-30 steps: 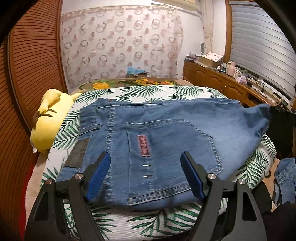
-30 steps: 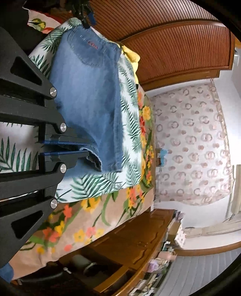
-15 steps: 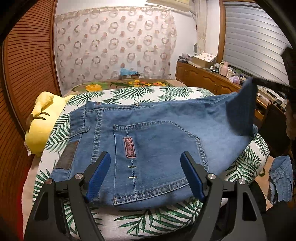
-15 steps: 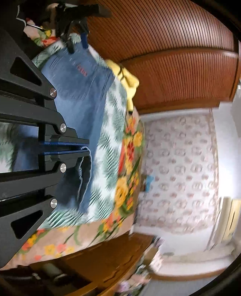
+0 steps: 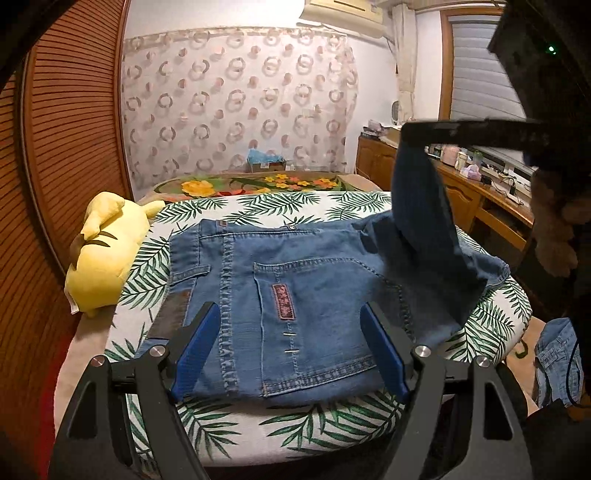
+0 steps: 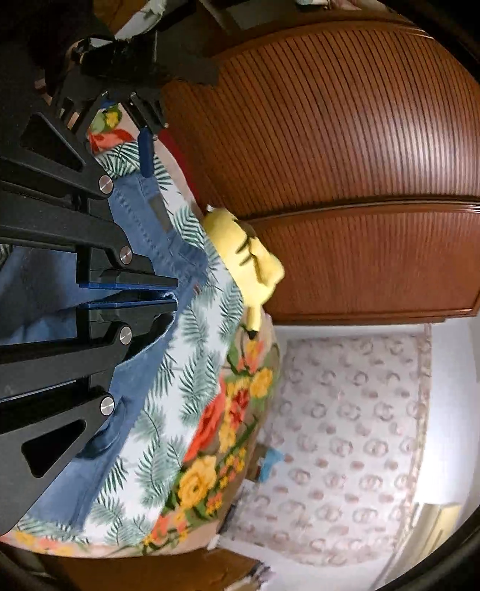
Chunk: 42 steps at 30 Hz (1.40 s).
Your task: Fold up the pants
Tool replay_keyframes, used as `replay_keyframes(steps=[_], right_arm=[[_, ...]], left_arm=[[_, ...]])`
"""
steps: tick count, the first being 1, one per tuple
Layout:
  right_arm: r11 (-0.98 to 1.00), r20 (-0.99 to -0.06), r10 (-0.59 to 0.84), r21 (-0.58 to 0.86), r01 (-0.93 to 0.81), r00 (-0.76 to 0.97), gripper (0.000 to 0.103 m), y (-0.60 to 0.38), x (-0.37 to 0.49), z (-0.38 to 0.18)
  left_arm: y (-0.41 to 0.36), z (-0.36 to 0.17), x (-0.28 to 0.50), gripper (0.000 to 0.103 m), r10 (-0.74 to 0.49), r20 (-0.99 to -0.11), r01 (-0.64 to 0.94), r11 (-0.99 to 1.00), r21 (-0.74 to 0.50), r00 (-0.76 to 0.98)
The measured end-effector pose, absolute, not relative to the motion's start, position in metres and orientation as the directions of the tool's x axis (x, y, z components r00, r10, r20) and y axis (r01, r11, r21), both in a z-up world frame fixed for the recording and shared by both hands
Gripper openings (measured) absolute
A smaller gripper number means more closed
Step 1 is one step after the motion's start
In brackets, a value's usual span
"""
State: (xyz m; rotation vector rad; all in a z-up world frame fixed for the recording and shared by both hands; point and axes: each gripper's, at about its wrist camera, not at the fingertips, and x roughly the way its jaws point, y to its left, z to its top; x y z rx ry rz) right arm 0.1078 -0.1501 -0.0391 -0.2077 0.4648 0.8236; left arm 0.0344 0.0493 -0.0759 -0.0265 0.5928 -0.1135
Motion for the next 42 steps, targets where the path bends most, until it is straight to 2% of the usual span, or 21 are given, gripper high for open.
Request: replay_keyframes(steps=[2, 5, 7, 9, 20, 28, 42], right_arm=[[0.67, -0.492, 0.649, 0.009, -0.742, 0.58, 0.004, -0.152, 0.123, -0.041], [0.689, -0.515, 0.617, -0.01, -0.724, 0.594, 0.015, -0.149, 0.138, -0.044], [0.707, -0.518, 0.598, -0.019, -0.707, 0.611, 0.037, -0.15, 0.131, -0.042], [0.718, -0.517, 0.592, -0.009, -0.696, 0.618, 0.044, -0.157, 0.138, -0.041], [0.817, -0.561, 0.467, -0.021, -0.576, 0.683, 0.045, -0.178, 0.126, -0.066], [0.863, -0.62, 0.412, 0.031, -0.504, 0.667, 0.047, -0.19, 0.116, -0.086], [0.886, -0.703, 0.385, 0.099, -0.454, 0.598, 0.05, -0.173, 0.146, -0.103]], left_arm=[[0.052, -0.076, 0.035, 0.079, -0.115, -0.555, 0.096, 0.993, -0.063, 0.824], [0.052, -0.079, 0.037, 0.079, -0.118, -0.56, 0.096, 0.993, -0.068, 0.82], [0.051, -0.081, 0.04, 0.079, -0.124, -0.565, 0.101, 0.992, -0.071, 0.816], [0.05, -0.083, 0.043, 0.079, -0.135, -0.568, 0.109, 0.991, -0.079, 0.812], [0.03, -0.099, 0.062, 0.079, -0.207, -0.6, 0.176, 0.978, -0.111, 0.772], [0.001, -0.114, 0.087, 0.055, -0.28, -0.643, 0.272, 0.955, -0.114, 0.713], [-0.014, -0.131, 0.112, 0.033, -0.3, -0.688, 0.323, 0.941, -0.1, 0.661]])
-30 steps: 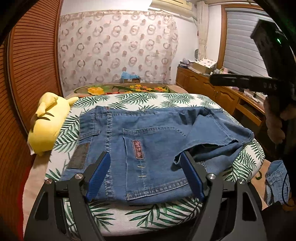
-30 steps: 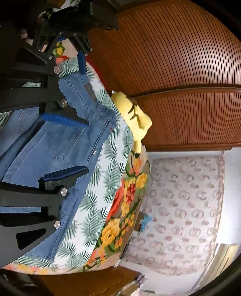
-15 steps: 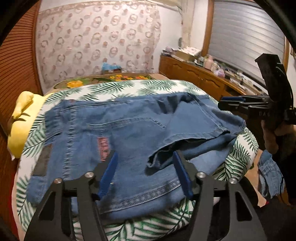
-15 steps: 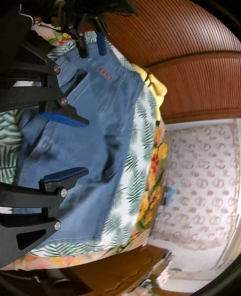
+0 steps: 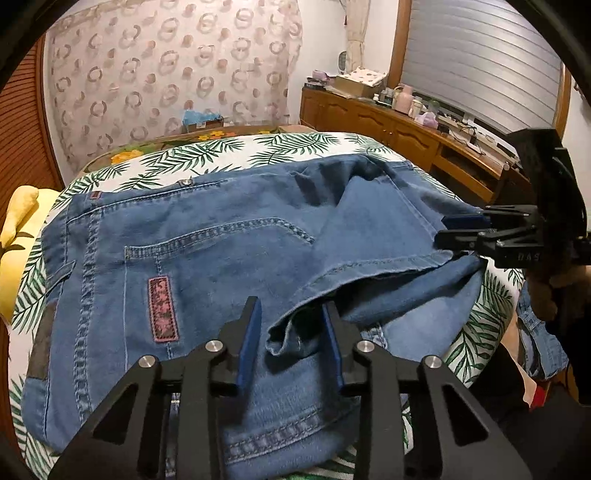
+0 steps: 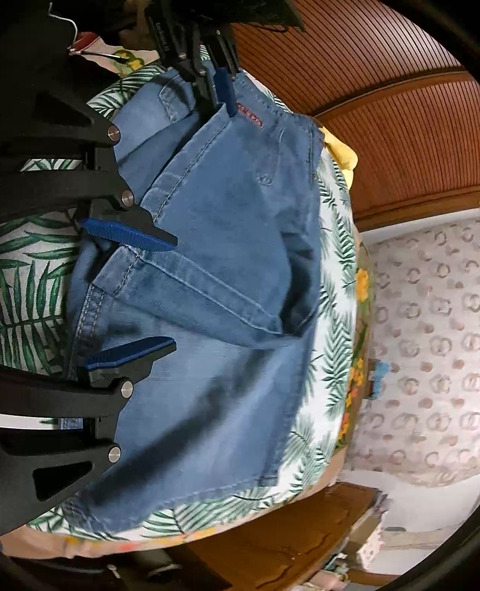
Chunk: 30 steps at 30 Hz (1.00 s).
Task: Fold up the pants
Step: 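Grasp the jeans edge with the left tool while the right tool grasps the leg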
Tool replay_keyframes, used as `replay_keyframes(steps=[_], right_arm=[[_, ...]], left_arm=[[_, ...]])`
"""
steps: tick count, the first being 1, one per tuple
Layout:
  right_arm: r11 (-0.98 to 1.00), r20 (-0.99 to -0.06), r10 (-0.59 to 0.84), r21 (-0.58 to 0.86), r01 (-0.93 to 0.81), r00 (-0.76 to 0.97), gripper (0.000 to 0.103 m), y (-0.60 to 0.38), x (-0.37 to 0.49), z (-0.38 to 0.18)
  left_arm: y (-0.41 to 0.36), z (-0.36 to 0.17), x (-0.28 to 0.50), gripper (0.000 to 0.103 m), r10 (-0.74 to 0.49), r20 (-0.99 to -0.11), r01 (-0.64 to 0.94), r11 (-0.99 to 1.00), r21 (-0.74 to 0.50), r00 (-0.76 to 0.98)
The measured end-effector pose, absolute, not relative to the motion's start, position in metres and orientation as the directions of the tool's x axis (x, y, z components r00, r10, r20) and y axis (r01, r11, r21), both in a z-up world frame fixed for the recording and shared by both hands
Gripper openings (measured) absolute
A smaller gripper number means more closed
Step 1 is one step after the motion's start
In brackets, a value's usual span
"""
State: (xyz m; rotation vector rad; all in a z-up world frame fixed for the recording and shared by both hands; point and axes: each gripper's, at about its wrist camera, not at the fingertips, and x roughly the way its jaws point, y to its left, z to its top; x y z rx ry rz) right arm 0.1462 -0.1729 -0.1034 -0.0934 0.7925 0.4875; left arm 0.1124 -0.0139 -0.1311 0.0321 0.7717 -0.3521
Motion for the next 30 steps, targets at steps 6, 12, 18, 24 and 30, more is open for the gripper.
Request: replay_keyframes(steps=[6, 12, 18, 24, 30], right_arm=[[0.873, -0.698, 0.423, 0.144, -0.466, 0.578, 0.05, -0.171, 0.155, -0.104], [0.842, -0.687, 0.488, 0.207, -0.499, 0.539, 0.036, -0.178, 0.162, -0.107], [0.819, -0.64, 0.524, 0.201, -0.537, 0.561, 0.005, -0.186, 0.16, -0.099], [0.806, -0.562, 0.551, 0.166, -0.568, 0.617, 0.004, -0.187, 0.153, -0.059], [0.784, -0.498, 0.578, 0.116, -0.61, 0.647, 0.004, -0.175, 0.153, -0.018]], left_arm=[[-0.016, -0.137, 0.118, 0.031, -0.314, -0.69, 0.335, 0.936, -0.11, 0.652], [-0.02, -0.137, 0.121, 0.029, -0.312, -0.69, 0.342, 0.934, -0.098, 0.653], [-0.021, -0.125, 0.112, 0.011, -0.329, -0.662, 0.354, 0.93, -0.102, 0.673], [-0.01, -0.092, 0.09, 0.01, -0.343, -0.59, 0.343, 0.932, -0.118, 0.731], [0.007, -0.058, 0.07, 0.01, -0.334, -0.532, 0.333, 0.937, -0.102, 0.778]])
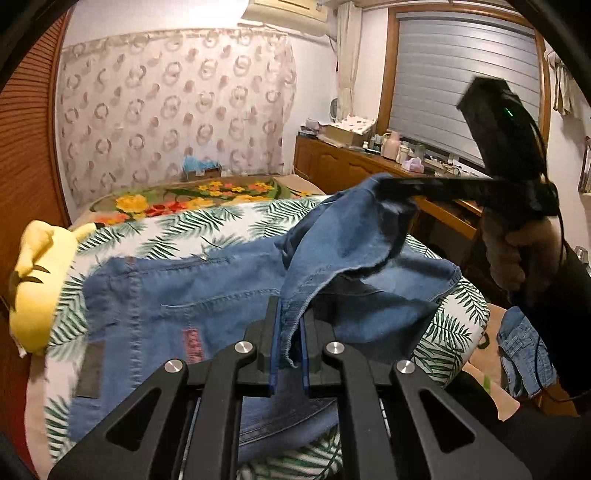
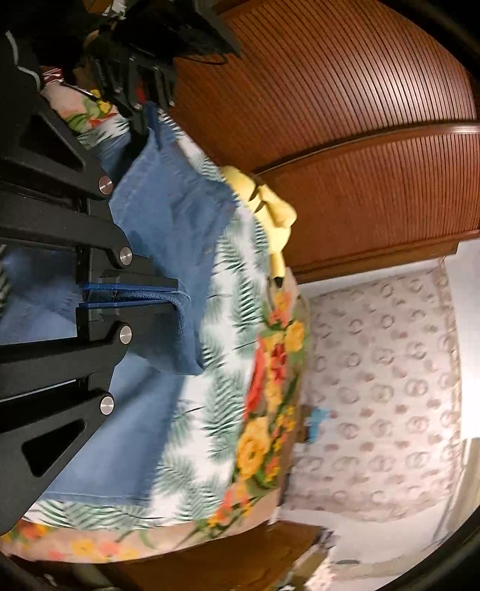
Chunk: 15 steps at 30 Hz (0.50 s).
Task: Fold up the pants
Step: 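Grasp the jeans edge with the left tool while the right tool grasps the leg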
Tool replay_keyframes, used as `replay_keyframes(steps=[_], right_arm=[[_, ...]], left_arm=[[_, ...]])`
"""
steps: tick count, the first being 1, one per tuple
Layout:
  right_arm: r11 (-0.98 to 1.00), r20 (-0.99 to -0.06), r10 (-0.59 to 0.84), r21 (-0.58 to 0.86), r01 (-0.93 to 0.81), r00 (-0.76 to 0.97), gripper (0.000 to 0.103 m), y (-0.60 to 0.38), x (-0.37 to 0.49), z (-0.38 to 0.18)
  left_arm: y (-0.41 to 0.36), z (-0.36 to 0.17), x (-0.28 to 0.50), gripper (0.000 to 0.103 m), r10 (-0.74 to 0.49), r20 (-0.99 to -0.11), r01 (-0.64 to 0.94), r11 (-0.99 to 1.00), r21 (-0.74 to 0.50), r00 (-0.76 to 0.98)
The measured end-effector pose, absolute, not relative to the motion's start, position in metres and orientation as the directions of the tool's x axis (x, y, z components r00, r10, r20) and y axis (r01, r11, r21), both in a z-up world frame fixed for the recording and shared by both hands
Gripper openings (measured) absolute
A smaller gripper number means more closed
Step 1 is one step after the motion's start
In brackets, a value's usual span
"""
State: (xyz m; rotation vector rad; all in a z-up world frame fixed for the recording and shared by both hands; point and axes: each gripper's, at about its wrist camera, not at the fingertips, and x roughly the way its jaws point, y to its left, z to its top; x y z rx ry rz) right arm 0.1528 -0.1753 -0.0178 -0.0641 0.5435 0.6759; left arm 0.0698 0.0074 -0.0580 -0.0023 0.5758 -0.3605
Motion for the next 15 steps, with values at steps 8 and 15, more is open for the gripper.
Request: replay_keyframes(steps=[8, 15], right_arm=[[0.744, -0.468, 0.617, 0.087, -0.663, 0.632, 0.004, -0.145, 0.155, -0.006], [0.706, -0.459, 0.649, 0.066, -0.705, 0.607, 0.004, -0.118, 0.177, -0.002]], left_arm=[[0.039, -0.046, 0.06, 0.01, -0.283, -0.508, 0.269, 0.958, -0.103, 0.813], [0.061, -0.05, 0.05, 0.01, -0.253, -0.505, 0.226, 0.967, -0.116, 0.825]])
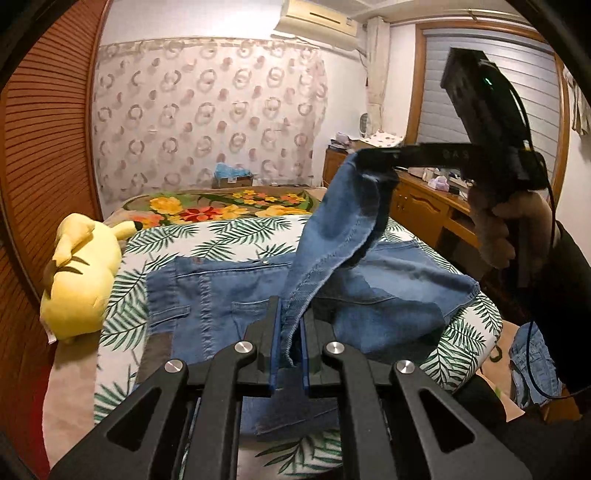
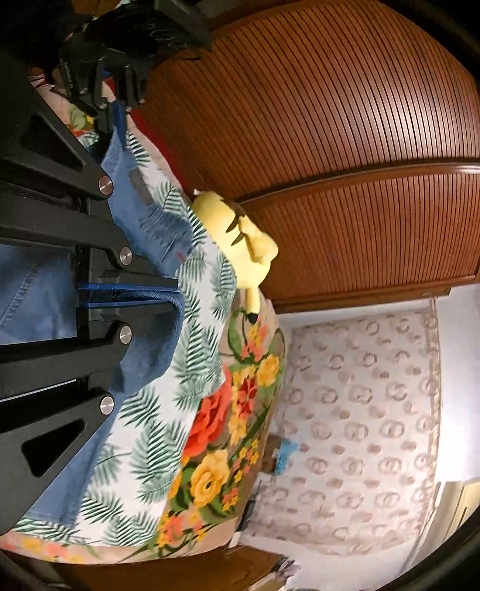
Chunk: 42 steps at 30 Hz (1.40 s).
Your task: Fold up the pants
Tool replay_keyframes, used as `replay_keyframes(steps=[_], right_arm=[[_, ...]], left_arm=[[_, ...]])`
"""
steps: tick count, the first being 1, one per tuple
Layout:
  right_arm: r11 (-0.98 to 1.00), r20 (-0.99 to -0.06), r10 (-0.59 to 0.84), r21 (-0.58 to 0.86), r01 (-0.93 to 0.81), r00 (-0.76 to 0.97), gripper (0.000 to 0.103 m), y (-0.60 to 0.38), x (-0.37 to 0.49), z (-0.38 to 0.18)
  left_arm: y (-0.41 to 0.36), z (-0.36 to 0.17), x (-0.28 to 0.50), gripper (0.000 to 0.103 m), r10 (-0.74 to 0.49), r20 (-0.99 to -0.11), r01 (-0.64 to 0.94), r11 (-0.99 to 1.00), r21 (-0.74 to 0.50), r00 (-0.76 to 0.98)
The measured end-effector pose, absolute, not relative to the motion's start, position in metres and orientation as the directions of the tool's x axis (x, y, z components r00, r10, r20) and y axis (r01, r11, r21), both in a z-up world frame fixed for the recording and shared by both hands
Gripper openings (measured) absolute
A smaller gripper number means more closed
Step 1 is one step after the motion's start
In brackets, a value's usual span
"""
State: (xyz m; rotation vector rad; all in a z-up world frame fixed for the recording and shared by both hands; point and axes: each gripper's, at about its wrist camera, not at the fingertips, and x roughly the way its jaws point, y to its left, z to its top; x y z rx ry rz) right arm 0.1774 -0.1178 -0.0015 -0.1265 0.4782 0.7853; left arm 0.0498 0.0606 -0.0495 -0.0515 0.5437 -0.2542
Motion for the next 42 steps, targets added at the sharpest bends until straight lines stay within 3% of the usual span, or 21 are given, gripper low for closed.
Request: replay_keyframes(steps=[30, 42], right_arm=[[0.626, -0.579, 0.646, 0.029, -0.779, 0.498, 0.004, -0.032, 0.24, -0.019], [0.643, -0.655, 0.582, 0.01, -0.765, 0.481, 0.004, 0.003, 0.254, -0.04]], left_arm=[[0.121, -0.092, 0.037, 0.01, -0.194, -0.567, 0.11, 0.978, -0.178, 0.8], [0.133, -0.118, 0.047, 0.01, -0.157, -0.627, 0.05, 0.981, -0.185, 0.763]])
